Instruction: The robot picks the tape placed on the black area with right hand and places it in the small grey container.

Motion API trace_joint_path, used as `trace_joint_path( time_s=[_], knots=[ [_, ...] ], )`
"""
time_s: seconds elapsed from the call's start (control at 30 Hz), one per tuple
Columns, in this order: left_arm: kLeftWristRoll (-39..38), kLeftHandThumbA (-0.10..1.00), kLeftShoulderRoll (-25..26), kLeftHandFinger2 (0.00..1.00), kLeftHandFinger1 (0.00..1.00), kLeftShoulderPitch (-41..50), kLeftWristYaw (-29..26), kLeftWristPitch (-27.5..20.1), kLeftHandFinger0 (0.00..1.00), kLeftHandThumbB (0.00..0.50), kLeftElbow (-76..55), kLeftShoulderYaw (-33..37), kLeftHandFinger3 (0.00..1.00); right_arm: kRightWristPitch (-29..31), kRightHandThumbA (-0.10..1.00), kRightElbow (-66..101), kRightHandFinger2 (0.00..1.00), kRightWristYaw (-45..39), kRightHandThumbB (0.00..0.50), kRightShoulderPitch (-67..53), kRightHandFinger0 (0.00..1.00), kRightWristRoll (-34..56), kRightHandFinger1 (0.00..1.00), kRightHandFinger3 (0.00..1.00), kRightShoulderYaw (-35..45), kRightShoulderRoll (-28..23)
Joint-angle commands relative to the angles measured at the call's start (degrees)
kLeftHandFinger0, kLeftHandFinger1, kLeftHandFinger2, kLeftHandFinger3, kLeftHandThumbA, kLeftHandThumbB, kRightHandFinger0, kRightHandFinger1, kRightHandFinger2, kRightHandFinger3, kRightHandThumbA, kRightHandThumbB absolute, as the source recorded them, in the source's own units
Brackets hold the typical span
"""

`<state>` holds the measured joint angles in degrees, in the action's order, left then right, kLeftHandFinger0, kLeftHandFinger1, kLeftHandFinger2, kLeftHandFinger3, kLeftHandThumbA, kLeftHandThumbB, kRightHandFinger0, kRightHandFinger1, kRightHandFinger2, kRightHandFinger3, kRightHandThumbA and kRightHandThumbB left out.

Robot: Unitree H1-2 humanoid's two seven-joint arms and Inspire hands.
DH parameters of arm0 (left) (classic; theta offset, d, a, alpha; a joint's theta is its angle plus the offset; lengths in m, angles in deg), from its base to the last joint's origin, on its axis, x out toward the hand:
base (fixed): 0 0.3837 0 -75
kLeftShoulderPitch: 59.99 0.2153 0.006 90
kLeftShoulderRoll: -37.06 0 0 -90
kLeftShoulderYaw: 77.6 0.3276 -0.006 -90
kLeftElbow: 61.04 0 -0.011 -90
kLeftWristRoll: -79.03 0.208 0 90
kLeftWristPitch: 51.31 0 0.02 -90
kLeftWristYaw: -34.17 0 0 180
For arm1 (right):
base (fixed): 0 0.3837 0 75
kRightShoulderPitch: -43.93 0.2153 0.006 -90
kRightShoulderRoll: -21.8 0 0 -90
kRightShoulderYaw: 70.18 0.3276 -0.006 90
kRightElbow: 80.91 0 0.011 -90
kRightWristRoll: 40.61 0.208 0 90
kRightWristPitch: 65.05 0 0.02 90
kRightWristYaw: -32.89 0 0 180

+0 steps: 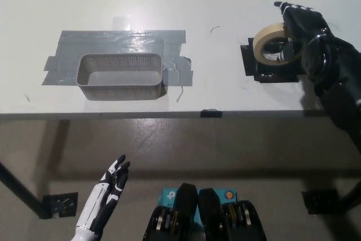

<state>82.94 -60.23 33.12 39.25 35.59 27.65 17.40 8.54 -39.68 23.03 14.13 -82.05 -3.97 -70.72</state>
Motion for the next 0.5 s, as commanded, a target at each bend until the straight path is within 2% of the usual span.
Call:
trace_joint_path(
  time_s=[0.0,0.47],
  knots=[
    [-0.01,0.92,0.54,1.00,1.00,-0.70,0.63,0.38,1.00,0.149,-1.84,-0.22,1.00,1.48,1.00,-2.72,1.00,3.44,0.500,5.24,1.00,-0.17,1.00,1.00,-0.38,0.34],
    [0.19,0.93,0.77,1.00,1.00,-1.05,0.70,0.70,1.00,0.162,-2.14,-0.21,1.00,4.59,1.00,-9.47,1.00,10.25,0.465,7.73,1.00,1.11,1.00,1.00,0.17,2.80]
  ],
)
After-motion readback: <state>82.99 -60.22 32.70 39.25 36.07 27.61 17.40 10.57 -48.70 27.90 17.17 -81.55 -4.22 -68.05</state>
